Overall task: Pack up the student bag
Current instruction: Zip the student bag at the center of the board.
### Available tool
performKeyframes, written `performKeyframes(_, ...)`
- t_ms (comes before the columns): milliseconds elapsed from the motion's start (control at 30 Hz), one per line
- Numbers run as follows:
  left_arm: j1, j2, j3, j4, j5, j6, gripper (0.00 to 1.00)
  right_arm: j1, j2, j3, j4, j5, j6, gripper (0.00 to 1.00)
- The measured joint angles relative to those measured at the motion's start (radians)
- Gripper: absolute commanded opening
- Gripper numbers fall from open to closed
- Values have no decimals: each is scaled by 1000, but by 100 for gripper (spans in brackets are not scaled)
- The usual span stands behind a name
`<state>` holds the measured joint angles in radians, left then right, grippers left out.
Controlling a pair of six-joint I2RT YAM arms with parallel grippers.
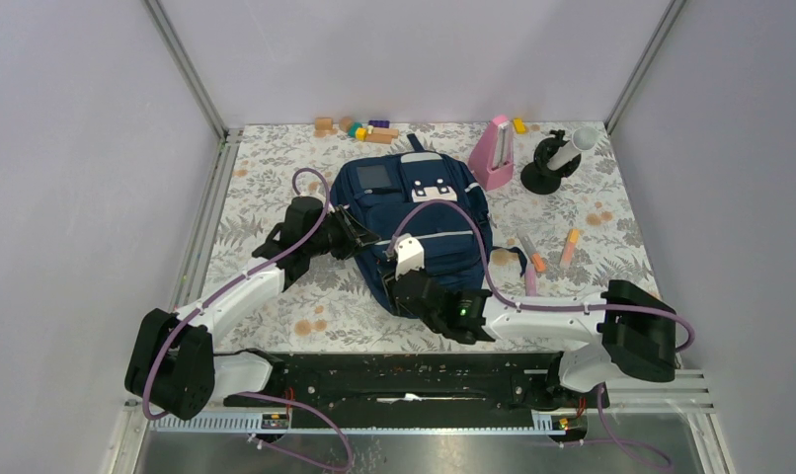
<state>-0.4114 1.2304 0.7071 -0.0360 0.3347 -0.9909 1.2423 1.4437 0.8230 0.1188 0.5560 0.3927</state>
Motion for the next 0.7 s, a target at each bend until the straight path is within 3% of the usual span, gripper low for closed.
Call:
performKeyframes(500, 6, 0, 0, 1, -10, 0, 0, 0, 129, 128, -14, 38, -50, 44)
performKeyframes(600, 7, 0, 0, 1, -10, 0, 0, 0, 140, 139, -26, 55, -53, 56)
performKeyframes(700, 7, 0, 0, 8, -10, 0, 0, 0, 141, 151, -27, 57, -55, 53)
